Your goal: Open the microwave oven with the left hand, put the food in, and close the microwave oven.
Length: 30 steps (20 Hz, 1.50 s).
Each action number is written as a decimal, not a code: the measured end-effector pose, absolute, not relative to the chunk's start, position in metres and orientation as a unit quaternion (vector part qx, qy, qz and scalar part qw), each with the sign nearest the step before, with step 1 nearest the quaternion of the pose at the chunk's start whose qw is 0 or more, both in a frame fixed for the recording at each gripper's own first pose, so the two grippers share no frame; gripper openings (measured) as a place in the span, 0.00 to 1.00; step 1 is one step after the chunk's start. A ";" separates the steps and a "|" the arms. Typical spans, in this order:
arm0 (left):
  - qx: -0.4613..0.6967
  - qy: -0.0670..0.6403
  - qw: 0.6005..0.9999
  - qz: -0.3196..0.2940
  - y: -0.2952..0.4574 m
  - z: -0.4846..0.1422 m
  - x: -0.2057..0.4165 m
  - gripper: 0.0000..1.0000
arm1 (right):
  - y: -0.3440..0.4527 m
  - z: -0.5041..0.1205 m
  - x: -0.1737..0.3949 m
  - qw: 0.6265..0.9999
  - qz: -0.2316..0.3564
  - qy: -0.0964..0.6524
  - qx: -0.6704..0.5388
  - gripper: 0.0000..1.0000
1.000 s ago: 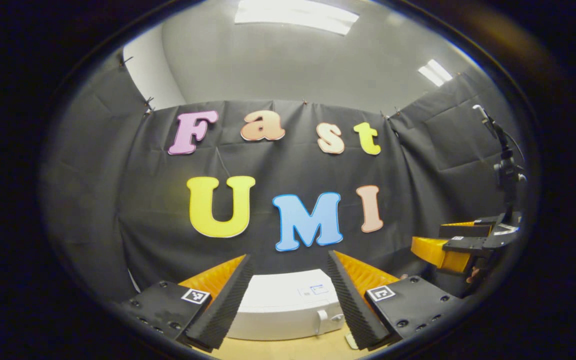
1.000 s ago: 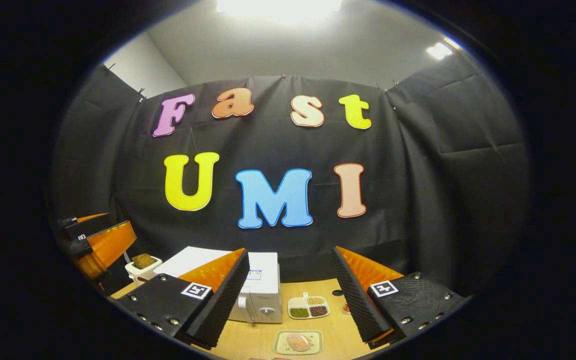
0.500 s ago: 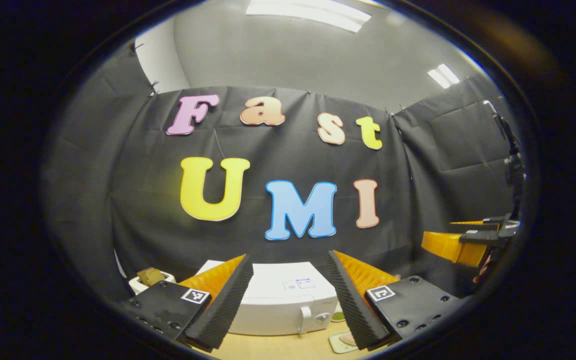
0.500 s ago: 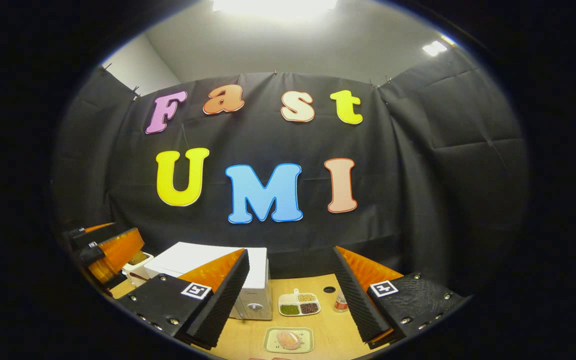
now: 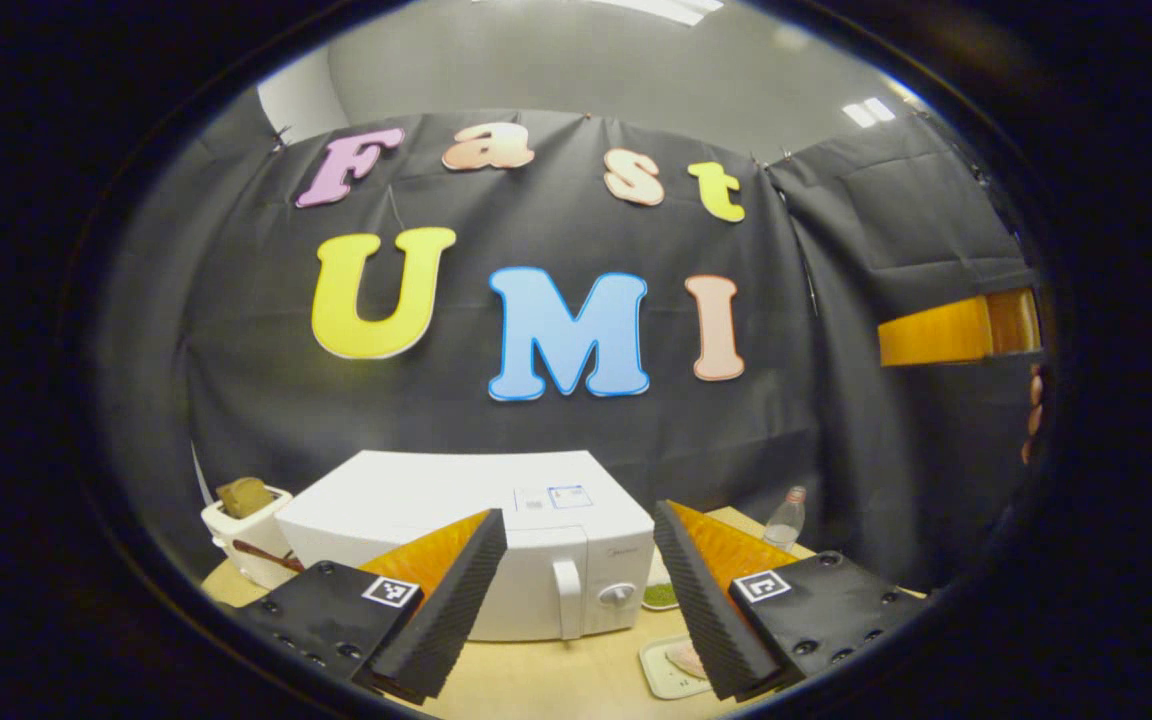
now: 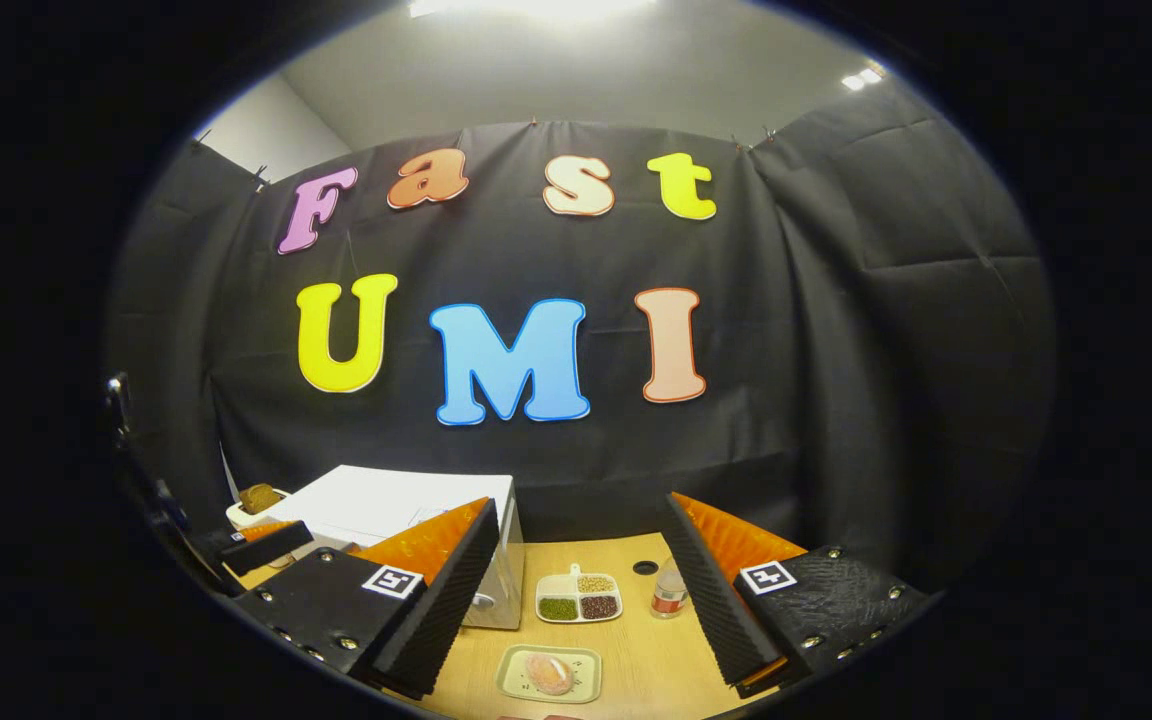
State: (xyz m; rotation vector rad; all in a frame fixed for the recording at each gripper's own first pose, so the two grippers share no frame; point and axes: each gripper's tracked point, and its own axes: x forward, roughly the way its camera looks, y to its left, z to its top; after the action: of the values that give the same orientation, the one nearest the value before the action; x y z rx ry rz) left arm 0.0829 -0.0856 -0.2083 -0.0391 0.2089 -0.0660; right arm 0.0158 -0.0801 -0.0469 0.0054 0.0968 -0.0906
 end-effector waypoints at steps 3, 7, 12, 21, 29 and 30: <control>-0.017 0.141 0.989 -0.028 -0.092 -0.256 0.100 0.98 | -0.097 -0.049 0.021 0.997 -0.058 0.046 0.000 0.99; -0.017 0.178 0.984 -0.029 -0.099 -0.309 0.120 0.99 | -0.112 -0.058 0.027 0.996 -0.068 0.055 -0.012 0.99; -0.022 0.226 0.974 -0.007 -0.090 -0.365 0.146 0.92 | -0.131 -0.069 0.031 0.993 -0.082 0.075 -0.029 0.99; -0.016 0.277 0.961 -0.004 -0.090 -0.400 0.150 0.29 | -0.138 -0.078 0.041 0.991 -0.093 0.090 -0.019 0.99; -0.019 0.299 0.953 -0.041 -0.091 -0.398 0.146 0.16 | -0.116 -0.077 0.037 0.993 -0.073 0.087 -0.020 0.99; -0.022 0.300 0.952 -0.045 -0.091 -0.397 0.146 0.16 | -0.116 -0.077 0.036 0.993 -0.073 0.085 -0.020 0.99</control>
State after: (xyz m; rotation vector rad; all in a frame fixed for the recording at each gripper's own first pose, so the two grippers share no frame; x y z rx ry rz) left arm 0.1455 -0.0906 -0.3970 -0.0455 0.6107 -0.0916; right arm 0.0361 -0.1155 -0.0770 -0.0404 0.1708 -0.1464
